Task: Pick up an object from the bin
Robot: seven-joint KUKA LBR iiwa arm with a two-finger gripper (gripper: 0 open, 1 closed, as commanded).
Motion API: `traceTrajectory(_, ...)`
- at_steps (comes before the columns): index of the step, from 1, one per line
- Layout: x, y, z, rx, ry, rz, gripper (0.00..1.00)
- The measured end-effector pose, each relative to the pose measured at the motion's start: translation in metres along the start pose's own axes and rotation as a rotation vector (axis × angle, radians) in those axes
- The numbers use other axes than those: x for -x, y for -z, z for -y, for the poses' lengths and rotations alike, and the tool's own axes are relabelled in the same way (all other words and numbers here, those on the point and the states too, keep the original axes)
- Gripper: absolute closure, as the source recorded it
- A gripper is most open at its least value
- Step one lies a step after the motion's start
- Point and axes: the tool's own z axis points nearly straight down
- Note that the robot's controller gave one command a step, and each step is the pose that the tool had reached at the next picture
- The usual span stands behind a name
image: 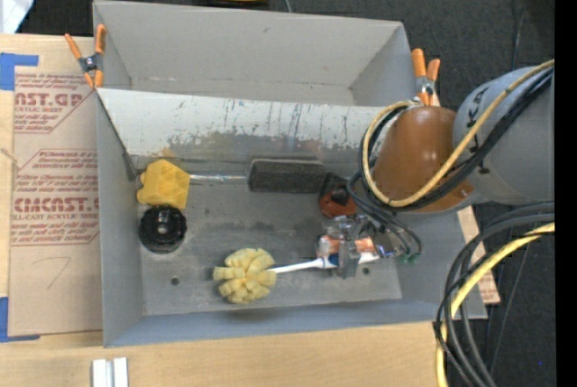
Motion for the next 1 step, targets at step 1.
traceTrajectory(1,0.0255,0.0639,-0.0055,-0.001,0.009,0.003,1.0)
